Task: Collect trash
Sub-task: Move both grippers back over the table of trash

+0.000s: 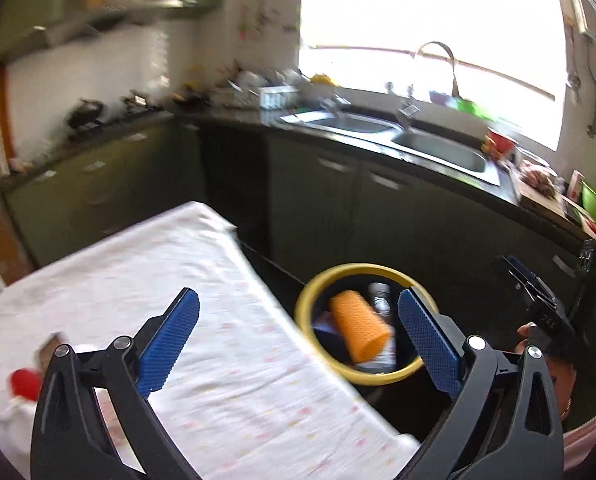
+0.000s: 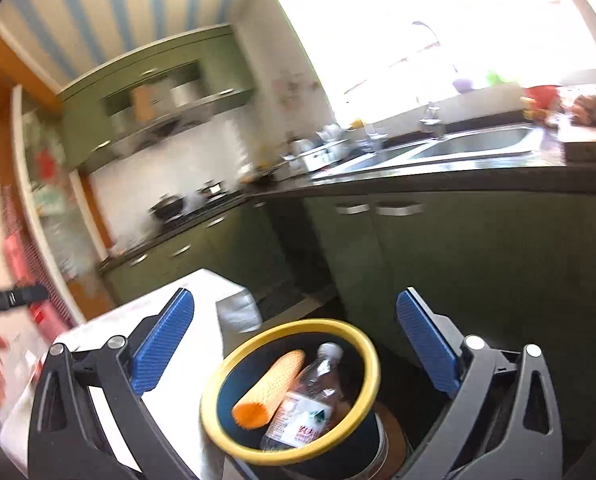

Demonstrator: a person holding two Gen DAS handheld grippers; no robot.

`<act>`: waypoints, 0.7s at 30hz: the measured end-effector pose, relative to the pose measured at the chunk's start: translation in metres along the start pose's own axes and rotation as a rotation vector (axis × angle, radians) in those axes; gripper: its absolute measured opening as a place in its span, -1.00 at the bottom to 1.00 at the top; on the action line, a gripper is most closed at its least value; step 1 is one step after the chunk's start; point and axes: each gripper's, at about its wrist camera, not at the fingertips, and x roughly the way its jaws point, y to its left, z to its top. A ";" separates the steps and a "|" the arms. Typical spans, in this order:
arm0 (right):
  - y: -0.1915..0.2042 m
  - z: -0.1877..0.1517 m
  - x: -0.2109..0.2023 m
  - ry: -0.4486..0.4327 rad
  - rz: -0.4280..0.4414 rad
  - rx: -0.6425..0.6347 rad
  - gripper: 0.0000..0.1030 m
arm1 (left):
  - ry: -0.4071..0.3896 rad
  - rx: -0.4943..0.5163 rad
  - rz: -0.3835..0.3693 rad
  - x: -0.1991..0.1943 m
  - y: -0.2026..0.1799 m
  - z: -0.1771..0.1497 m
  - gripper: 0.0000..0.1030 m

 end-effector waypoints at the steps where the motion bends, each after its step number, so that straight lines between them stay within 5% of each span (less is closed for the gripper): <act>1: 0.003 0.000 0.001 0.010 0.010 0.004 0.88 | -0.012 -0.009 0.027 -0.012 0.009 -0.002 0.91; 9: 0.093 -0.011 0.005 0.125 0.071 -0.211 0.88 | -0.068 -0.145 0.235 -0.112 0.094 -0.050 0.91; 15: 0.177 -0.031 0.004 0.218 0.277 -0.315 0.88 | -0.118 -0.199 0.348 -0.171 0.148 -0.092 0.91; 21: 0.258 -0.042 0.016 0.346 0.522 -0.469 0.88 | -0.138 -0.263 0.370 -0.210 0.205 -0.128 0.91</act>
